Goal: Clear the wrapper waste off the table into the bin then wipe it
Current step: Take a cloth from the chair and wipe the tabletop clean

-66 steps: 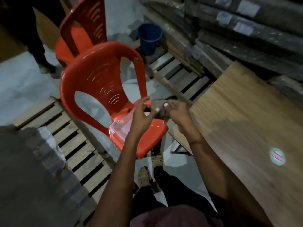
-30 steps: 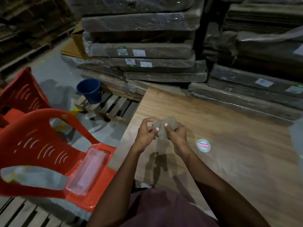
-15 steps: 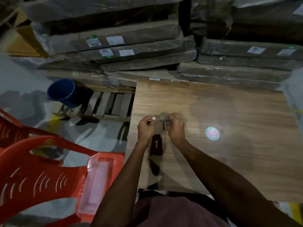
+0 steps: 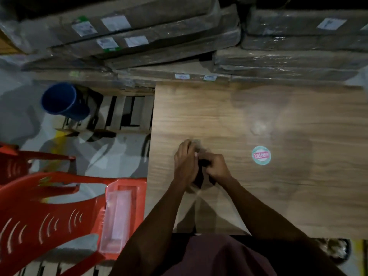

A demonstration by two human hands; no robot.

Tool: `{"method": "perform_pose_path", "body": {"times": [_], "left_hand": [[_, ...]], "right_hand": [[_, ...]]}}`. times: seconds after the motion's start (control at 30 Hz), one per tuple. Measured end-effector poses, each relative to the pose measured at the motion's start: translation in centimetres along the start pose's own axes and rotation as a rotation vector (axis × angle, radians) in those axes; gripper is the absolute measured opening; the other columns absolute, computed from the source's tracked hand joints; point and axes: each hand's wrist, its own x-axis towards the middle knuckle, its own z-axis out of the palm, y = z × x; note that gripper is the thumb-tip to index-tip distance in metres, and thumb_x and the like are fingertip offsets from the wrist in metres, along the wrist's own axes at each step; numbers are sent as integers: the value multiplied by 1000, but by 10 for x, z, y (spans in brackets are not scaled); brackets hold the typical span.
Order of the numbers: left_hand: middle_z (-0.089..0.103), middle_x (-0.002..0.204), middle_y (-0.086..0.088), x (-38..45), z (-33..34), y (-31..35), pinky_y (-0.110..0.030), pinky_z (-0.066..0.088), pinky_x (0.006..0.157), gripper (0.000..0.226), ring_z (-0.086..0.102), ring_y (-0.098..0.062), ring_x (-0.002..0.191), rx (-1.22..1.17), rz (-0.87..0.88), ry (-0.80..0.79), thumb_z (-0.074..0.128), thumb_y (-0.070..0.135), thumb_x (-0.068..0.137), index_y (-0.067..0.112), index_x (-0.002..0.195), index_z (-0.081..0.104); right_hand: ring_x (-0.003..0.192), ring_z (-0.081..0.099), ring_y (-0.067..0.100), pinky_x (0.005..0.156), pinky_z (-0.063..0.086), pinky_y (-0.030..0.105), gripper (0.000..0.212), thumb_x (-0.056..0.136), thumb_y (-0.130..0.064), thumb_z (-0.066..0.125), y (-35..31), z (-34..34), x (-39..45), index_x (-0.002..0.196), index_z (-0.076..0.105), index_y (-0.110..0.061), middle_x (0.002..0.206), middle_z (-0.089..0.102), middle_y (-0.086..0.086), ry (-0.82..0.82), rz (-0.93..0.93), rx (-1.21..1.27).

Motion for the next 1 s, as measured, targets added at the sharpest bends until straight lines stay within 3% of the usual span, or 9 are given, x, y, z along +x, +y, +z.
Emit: {"method": "perform_pose_path", "body": {"times": [0.07,0.13,0.23,0.33,0.4,0.53,0.67,0.87,1.0], "left_hand": [[25,166,-4,11,4,-1,-49,23,118,61,20,-26,153,-19,-19,-93,15,41,101,21,155,36],[12,171,0,18,10,-6,-48,16,121,70,9,-25,157,71,-19,-156,9,51,97,23,161,22],[2,172,-3,28,18,-10,-53,14,122,65,1,-29,158,262,26,-193,24,47,103,23,163,10],[1,172,-5,42,19,-11,-55,12,123,64,-2,-32,158,359,24,-137,33,38,106,25,162,5],[0,171,-8,59,19,-11,-57,12,123,63,-3,-35,157,396,-5,-124,32,36,107,27,162,3],[1,171,-10,108,11,-19,-59,13,122,60,-2,-38,157,419,-65,-46,29,35,108,34,162,4],[-3,171,-14,162,-5,-33,-57,15,122,59,-2,-40,156,428,-147,77,26,36,107,28,163,7],[-4,170,-17,234,-37,-57,-56,10,125,66,-3,-40,156,450,-155,92,19,53,106,27,163,0],[1,170,-16,244,-35,-49,-56,13,125,69,1,-38,157,478,38,42,23,48,105,18,163,4]], "right_hand": [[85,74,20,86,62,46,41,68,7,52,4,-7,10,90,82,-10,89,79,11,164,186,227],[74,72,22,82,61,46,37,63,2,48,8,-14,19,79,79,-10,77,76,9,384,284,309],[85,70,34,84,55,39,40,62,-5,48,18,-30,36,91,76,-5,86,75,14,565,264,29],[98,61,39,90,47,43,33,81,-9,56,34,-36,62,112,68,-5,105,70,16,546,163,-246],[101,56,39,92,44,45,38,85,-19,49,41,-37,77,119,63,-7,112,65,16,549,197,-350],[97,54,36,87,46,45,38,86,-27,43,40,-35,89,116,62,-12,107,61,13,572,334,-488],[96,53,34,84,46,45,36,86,-29,45,39,-32,93,115,61,-13,106,59,13,549,343,-595],[98,53,35,84,45,45,38,84,-31,48,40,-31,97,114,59,-12,107,59,14,528,375,-658],[98,53,36,83,44,45,37,82,-30,50,39,-32,98,113,59,-12,106,58,14,539,380,-664]]}}
